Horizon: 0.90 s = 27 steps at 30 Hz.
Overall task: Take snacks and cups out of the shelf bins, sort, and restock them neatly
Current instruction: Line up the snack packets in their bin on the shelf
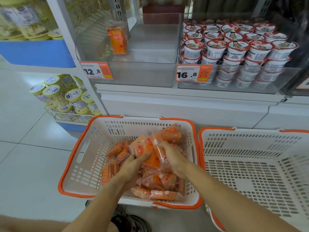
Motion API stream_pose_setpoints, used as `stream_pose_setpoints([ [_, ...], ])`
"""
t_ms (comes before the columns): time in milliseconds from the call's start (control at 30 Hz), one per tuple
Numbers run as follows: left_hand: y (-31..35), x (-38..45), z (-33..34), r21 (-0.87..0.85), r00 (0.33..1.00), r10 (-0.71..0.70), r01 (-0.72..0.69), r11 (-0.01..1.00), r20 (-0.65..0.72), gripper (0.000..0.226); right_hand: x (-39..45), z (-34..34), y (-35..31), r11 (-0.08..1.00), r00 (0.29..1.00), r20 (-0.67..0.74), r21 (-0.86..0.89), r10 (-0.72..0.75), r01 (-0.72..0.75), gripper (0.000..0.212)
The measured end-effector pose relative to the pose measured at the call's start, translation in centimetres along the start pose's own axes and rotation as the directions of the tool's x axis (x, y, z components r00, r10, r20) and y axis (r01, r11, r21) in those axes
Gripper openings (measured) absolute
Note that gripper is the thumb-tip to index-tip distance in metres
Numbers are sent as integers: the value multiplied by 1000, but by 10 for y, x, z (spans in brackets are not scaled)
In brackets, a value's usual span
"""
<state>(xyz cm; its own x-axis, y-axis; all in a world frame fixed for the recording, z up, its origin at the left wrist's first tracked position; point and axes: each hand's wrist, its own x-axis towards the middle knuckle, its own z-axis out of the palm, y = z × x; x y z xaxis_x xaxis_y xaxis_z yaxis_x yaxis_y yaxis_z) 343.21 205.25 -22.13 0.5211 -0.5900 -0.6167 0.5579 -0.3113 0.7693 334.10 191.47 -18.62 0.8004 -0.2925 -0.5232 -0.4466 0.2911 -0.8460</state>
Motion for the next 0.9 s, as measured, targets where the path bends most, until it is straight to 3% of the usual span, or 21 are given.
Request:
stream_pose_setpoints([
  [33,2,0,-2,-20,1000,21,-21,1000,6,70,-1,-2,-4,997,999,15,72,36,-37,33],
  [100,8,0,-4,-52,998,55,-54,997,27,76,2,-10,-10,998,998,-11,30,62,-62,35],
  [167,14,-1,-5,-86,996,68,-63,994,58,60,5,-17,-13,995,999,-33,-95,6,-9,58],
  [233,19,-5,-4,-112,992,91,-81,990,84,49,7,-21,-13,994,994,-102,-109,-36,25,88],
  [267,21,-7,-4,-121,990,111,-100,988,91,48,7,-23,-12,992,989,-132,-111,-66,51,90],
  [433,23,-10,-5,-165,979,157,-134,977,132,48,-1,-28,-15,962,968,-160,-227,-191,153,58],
  [533,24,-9,-4,-164,979,168,-148,975,116,51,-3,-29,-22,971,981,-112,-196,-160,137,43],
  [700,28,-12,9,-94,978,204,-200,975,40,47,-1,-38,-25,997,997,-79,-76,-9,3,29],
  [800,30,-15,13,-98,981,192,-188,977,29,45,-1,-46,-27,1000,999,-32,-2,17,-17,31],
  [900,35,-17,15,-113,986,160,-154,982,47,44,-2,-49,-30,999,998,-62,-40,-3,0,32],
])
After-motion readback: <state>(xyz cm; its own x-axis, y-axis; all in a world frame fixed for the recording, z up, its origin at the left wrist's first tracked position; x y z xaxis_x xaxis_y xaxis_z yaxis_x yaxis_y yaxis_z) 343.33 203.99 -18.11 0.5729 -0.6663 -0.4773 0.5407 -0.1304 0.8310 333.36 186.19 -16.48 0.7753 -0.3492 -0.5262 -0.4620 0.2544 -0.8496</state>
